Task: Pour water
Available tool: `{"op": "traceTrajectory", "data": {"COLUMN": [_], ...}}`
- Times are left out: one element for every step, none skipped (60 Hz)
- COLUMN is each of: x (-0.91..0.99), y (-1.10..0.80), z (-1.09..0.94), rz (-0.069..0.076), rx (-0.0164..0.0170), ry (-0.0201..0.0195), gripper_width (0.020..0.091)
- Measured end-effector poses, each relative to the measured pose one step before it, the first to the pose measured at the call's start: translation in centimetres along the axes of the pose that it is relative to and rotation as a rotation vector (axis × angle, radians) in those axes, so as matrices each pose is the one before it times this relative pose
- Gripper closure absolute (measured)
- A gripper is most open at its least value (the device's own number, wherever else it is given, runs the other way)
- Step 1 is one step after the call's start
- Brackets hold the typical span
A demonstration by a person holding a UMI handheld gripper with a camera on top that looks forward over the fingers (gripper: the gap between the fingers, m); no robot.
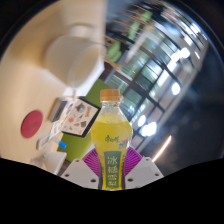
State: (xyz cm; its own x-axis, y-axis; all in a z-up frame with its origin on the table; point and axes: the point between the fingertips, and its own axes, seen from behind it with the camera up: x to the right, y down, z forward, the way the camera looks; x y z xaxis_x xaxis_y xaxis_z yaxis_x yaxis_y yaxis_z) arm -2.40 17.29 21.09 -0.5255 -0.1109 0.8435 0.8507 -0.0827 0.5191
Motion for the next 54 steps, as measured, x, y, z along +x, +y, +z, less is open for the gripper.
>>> {"op": "traceTrajectory", "data": {"x": [0.041,0.414,0.413,0.393,0.007,0.954,0.015,-0.806,-0.247,-0.325,-0.463,0.094,-0.323,-0.380,-0.348,-0.437,-0.485,-0.398,-0.446,-0.054,0.050,0.089,0.241,0.189,0.141,0.169,0.140,0.601,0.026,-0.022,-0.101,-0.048,-0.120,-0.226,-0.357,0.115,0.023,0.536,-0.462,-0.085,-0.028,-0.015,0.014,0.076,0.065,0.048,-0.018,-0.066,-0.087,-0.017,-0.020,-0.037,0.000,-0.009], "y": [0.364,0.589,0.653,0.686,0.691,0.867,0.630,0.480,0.482,0.459,0.405,0.431,0.649,0.575,0.738,0.568,0.637,0.507,0.579,0.601,0.675,0.668,0.717,0.768,0.779,0.640,0.608,0.903,0.434,0.363,0.327,0.280,0.274,0.170,-0.997,0.150,0.104,0.881,0.134,-0.108,-0.111,-0.192,-0.039,-0.018,0.029,-0.037,0.018,0.030,0.005,0.034,0.002,-0.007,-0.005,0.001], "z": [0.595,0.097,0.084,0.085,0.455,-1.933,-0.063,1.718,-0.026,0.057,0.123,-1.672,0.042,1.454,-0.122,-0.058,-0.093,0.448,-0.046,0.069,0.022,0.032,0.069,0.625,0.045,0.029,0.034,0.502,0.039,0.025,0.016,-0.013,-0.015,-0.216,-0.034,0.237,-0.019,0.265,0.141,0.105,0.048,0.075,-0.009,0.002,0.038,-0.045,-0.028,-0.004,-0.041,-0.046,-0.033,-0.056,-0.008,0.024], "rz": [0.0565,0.0732,0.0840,0.0960,0.1016,0.1164,0.1137,0.1068,0.1216,0.1220,0.1200,0.1265,0.1127,0.0974,0.1059,0.0991,0.0910,0.0832,0.0786,0.0687,0.0579,0.0475,0.0401,0.0225,0.0208,0.0106,0.0059,0.0018,0.0057,0.0055,0.0060,0.0063,0.0051,-0.0056,0.0055,-0.0124,-0.0040,-0.0175,-0.0028,-0.0133,-0.0159,-0.0094,-0.0031,0.0020,-0.0028,0.0025,0.0014,0.0001,-0.0009,-0.0008,0.0005,0.0001,0.0005,-0.0006], "rx": [-0.01123,-0.01512,-0.01790,-0.01889,-0.02075,-0.01297,-0.01648,-0.01402,-0.01126,-0.00790,-0.00604,-0.00357,-0.00686,-0.00659,-0.00579,-0.00248,-0.00070,0.00077,0.00127,-0.00063,-0.00394,-0.00647,-0.00615,-0.01520,-0.01374,-0.01003,-0.00938,-0.01257,-0.00280,-0.00349,-0.00432,-0.00441,-0.00357,-0.00210,0.03581,0.00262,-0.00848,-0.03260,-0.00038,-0.00244,0.00060,0.00397,0.00090,0.00043,0.00311,0.00148,-0.00037,-0.00068,0.00010,-0.00068,0.00069,0.00049,0.00041,0.00085], "ry": [0.00236,0.00605,0.00823,0.00911,0.00204,0.01339,-0.00428,-0.02026,-0.01001,-0.01356,-0.01491,-0.00169,-0.00743,-0.01662,-0.00985,-0.01511,-0.02187,-0.02627,-0.02093,-0.01148,-0.00743,-0.00581,0.00016,-0.00789,-0.00190,-0.00016,0.00057,0.00175,-0.00438,-0.00701,-0.00873,-0.00710,-0.00771,-0.01435,-0.01054,0.00096,0.00041,-0.00505,-0.00557,-0.00618,-0.00211,0.00143,0.00450,0.00595,0.00369,0.00087,-0.00151,-0.00385,-0.00286,0.00033,-0.00005,0.00012,0.00012,-0.00002], "gripper_width": [0.0857,0.0857,0.0857,0.0855,0.0855,0.0854,0.0855,0.0856,0.0853,0.0854,0.0855,0.0855,0.0855,0.0853,0.0853,0.0853,0.0853,0.0852,0.0852,0.0854,0.0854,0.0854,0.0853,0.0854,0.0854,0.0855,0.0854,0.0855,0.0854,0.0855,0.0855,0.0855,0.0853,0.0847,0.0850,0.0855,0.0855,0.0843,0.0846,0.0847,0.0845,0.0846,0.0846,0.0846,0.0846,0.0823,0.0824,0.0821,0.0800,0.0781,0.0761,0.0743,0.0725,0.0698]}}
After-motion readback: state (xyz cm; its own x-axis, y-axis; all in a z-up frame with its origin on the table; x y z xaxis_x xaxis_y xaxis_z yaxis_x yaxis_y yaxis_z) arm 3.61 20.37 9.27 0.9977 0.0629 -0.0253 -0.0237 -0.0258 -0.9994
